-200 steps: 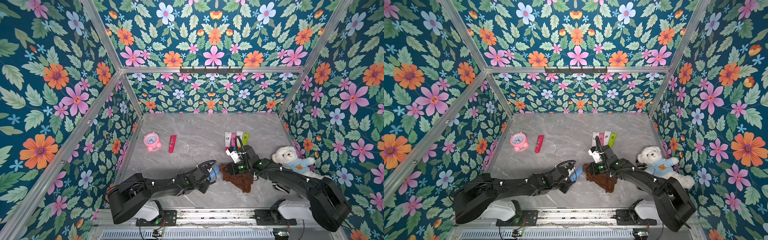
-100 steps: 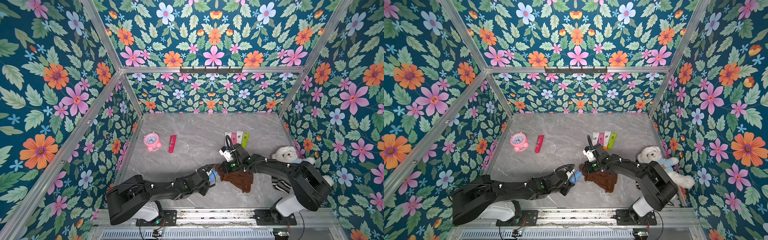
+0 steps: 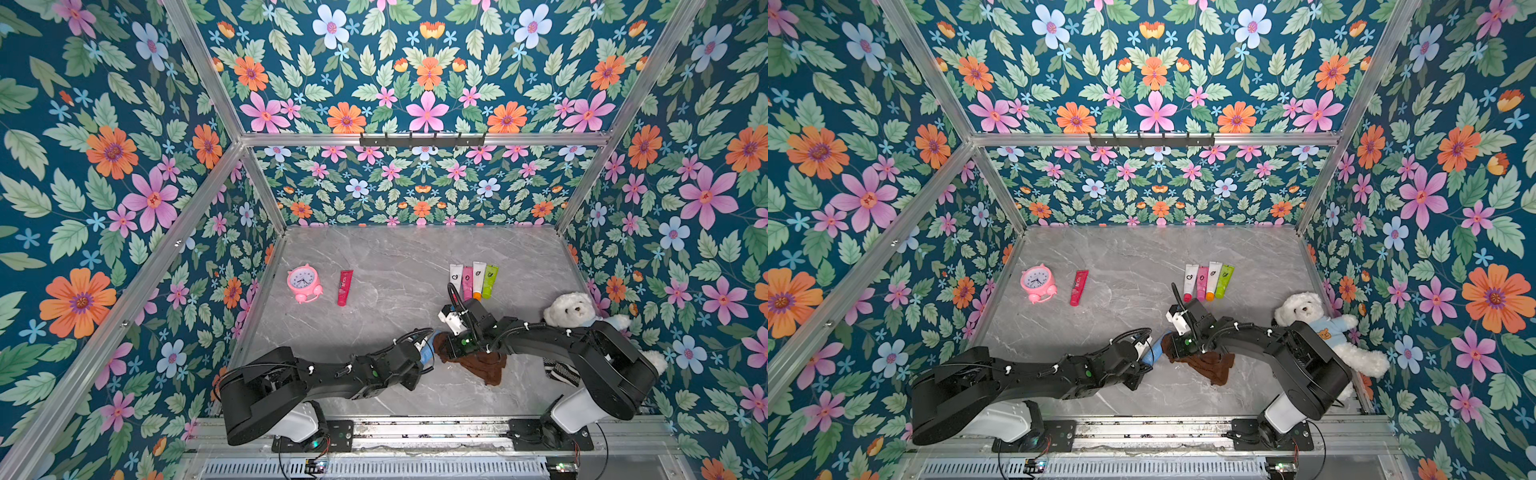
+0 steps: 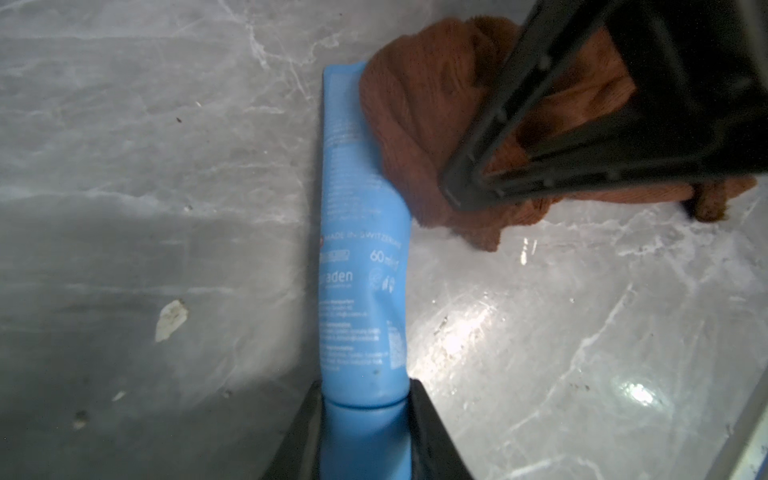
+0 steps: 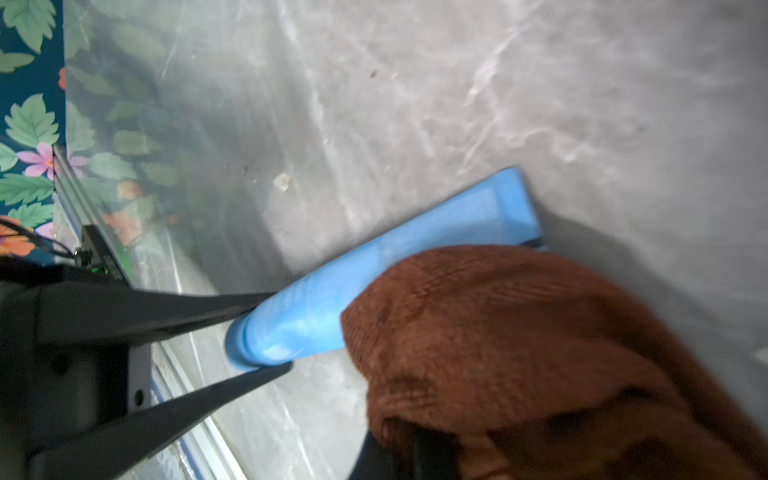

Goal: Wipe the surface of the toothpaste tube
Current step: Wipe the dirt from the toothpaste tube.

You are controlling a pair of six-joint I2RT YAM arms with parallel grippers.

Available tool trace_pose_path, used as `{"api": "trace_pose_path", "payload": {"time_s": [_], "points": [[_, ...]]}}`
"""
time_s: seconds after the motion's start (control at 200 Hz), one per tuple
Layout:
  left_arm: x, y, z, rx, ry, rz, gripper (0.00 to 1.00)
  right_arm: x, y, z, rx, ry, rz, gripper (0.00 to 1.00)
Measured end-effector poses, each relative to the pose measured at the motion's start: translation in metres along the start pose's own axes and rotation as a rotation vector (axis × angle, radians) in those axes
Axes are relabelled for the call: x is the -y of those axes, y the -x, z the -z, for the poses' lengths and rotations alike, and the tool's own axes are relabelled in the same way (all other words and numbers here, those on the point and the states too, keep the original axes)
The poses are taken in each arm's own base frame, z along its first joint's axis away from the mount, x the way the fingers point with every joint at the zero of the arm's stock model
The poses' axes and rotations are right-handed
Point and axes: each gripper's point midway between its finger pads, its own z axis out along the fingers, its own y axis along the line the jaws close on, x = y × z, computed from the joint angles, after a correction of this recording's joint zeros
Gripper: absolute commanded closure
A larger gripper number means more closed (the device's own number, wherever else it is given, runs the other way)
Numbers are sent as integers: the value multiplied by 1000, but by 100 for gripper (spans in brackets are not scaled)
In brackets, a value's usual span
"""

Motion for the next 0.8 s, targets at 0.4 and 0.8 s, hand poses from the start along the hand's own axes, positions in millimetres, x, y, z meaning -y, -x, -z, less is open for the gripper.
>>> {"api": "trace_pose_path", "payload": {"time_s": [0.4, 0.8], "points": [[2, 3, -3, 8, -5, 0, 98, 1, 24, 22, 131, 44, -68, 100], [3, 1, -1, 9, -9, -8, 100, 23, 41, 3, 72, -39, -41, 100]]}}
